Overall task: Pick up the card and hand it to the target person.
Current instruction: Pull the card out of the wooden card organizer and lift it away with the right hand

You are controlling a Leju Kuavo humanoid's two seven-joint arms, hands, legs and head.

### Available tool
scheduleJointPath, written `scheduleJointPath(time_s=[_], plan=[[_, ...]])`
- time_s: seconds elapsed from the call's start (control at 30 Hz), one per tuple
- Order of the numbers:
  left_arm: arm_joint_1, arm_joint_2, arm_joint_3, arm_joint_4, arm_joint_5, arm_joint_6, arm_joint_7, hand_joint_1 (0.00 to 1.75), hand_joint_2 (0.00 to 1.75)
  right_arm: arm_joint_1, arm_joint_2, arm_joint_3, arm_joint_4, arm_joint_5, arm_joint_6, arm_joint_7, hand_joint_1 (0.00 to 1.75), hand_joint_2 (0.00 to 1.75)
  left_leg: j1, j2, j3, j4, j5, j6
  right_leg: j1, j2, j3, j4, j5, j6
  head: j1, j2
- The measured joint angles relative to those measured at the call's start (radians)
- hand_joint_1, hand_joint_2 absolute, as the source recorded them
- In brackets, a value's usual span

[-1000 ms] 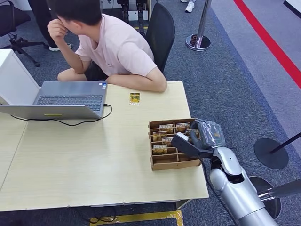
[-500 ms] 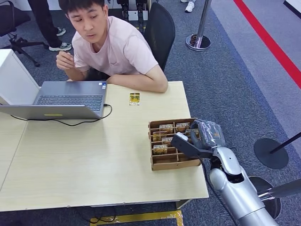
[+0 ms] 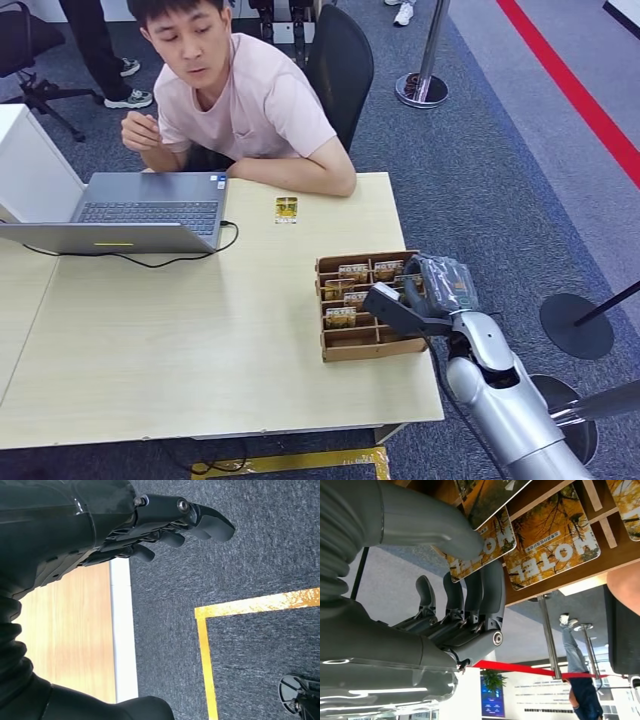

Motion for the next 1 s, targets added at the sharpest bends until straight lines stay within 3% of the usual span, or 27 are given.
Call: scheduleJointPath(time_s=[0.17,0.73,1.0], plan=[[0.000,0.000,0.002,0.000,0.002,0.003,-0.001,0.00,1.75,-0.004,-0.006,0.011,0.000,-0.004,0.002,-0.005,0.93,1.75,0.000,0.000,0.000,0.000,0.000,0.000,0.000,0.000,0.000,0.000,0.000,0.000,0.000,0.000],[0.000,0.000,0.019,0.000,0.008,0.007,-0.003,0.00,1.75,0.013,-0.016,0.036,-0.032,-0.004,0.019,0.012,1.22,1.75,0.000,0.000,0.000,0.000,0.000,0.000,0.000,0.000,0.000,0.000,0.000,0.000,0.000,0.000],[0.000,0.000,0.021,0.000,0.009,0.008,-0.003,0.00,1.75,0.016,-0.016,0.039,-0.048,0.002,0.026,0.017,1.24,1.75,0.000,0.000,0.000,0.000,0.000,0.000,0.000,0.000,0.000,0.000,0.000,0.000,0.000,0.000]])
